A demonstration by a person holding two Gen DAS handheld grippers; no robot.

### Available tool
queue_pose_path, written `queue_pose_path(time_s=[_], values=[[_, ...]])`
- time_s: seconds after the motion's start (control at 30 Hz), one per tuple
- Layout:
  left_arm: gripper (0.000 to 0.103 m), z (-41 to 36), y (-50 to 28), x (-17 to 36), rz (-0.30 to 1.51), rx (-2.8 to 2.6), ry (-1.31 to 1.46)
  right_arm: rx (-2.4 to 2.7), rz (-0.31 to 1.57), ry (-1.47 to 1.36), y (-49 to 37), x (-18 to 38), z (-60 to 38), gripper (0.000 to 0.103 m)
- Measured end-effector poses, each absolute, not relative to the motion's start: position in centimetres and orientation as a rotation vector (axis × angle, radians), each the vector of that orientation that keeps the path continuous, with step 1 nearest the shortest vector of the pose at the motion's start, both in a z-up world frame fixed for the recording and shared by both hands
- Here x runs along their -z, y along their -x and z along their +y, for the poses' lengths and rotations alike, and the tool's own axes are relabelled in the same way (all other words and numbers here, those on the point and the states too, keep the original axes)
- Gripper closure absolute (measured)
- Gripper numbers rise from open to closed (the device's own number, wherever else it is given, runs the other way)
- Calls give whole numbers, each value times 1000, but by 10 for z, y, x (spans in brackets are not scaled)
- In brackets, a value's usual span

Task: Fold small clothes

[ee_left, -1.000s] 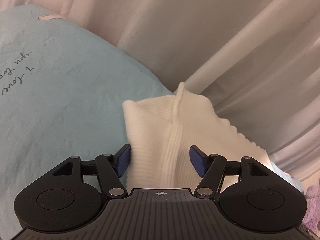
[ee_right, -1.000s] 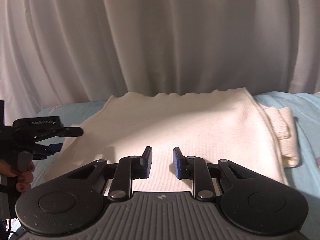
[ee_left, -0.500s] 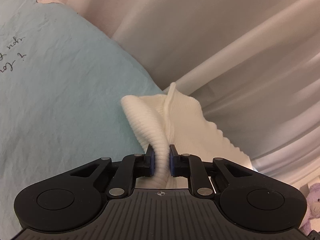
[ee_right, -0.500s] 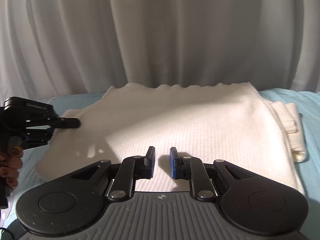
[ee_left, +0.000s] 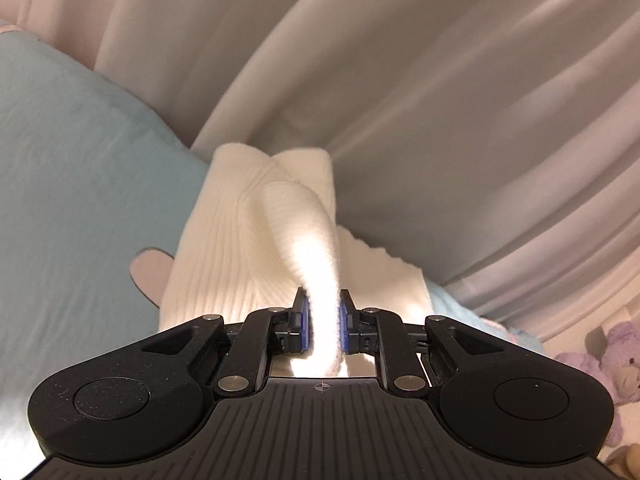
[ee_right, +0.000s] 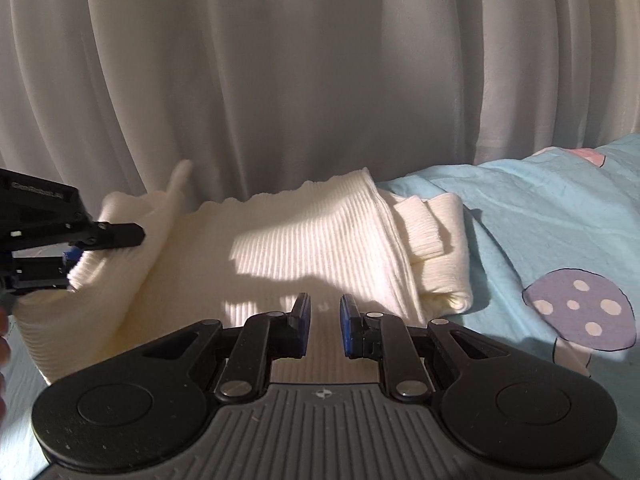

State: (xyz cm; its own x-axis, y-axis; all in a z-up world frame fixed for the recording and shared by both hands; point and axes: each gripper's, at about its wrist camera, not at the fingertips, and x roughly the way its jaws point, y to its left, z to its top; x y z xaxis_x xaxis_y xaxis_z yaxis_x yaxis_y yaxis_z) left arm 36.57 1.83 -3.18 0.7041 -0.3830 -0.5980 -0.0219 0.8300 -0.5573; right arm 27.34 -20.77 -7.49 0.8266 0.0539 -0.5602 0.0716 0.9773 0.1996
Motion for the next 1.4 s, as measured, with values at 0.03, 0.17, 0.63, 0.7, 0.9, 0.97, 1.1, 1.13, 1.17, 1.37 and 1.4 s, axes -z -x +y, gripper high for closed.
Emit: queue_pose_path(time_s=[0.03,0.17,0.63,0.7,0.9,0.97,1.1,1.13,1.17,1.37,1.4], values=[[86,11,-366,39,786,206,549,14,605,-216,-273,76,-209,88],[77,1,-354,45,760,254,479,24,619,-222,-272,80,-215,88],[73,22,-323,41,764,188,305,29,638,-185,-275,83,-210,88],[72,14,-322,53,810,238,304,25,644,-166,-275,82,-209,87],[57,-2,-308,48,784,277,184,6,646,-184,-275,72,-210,85],[53,13,-300,36,786,306,264,-23,630,-211,-275,64,-211,83],[38,42,-282,15,677,237,327,-149,605,-330,-284,51,-208,62],[37,48,-282,14,662,208,325,-194,616,-380,-290,50,-207,57],[36,49,-286,17,665,182,313,-248,637,-442,-299,50,-207,55],[40,34,-308,54,862,277,290,-418,795,-624,-354,71,-193,46],[40,34,-306,58,872,292,308,-431,805,-643,-357,73,-191,46]])
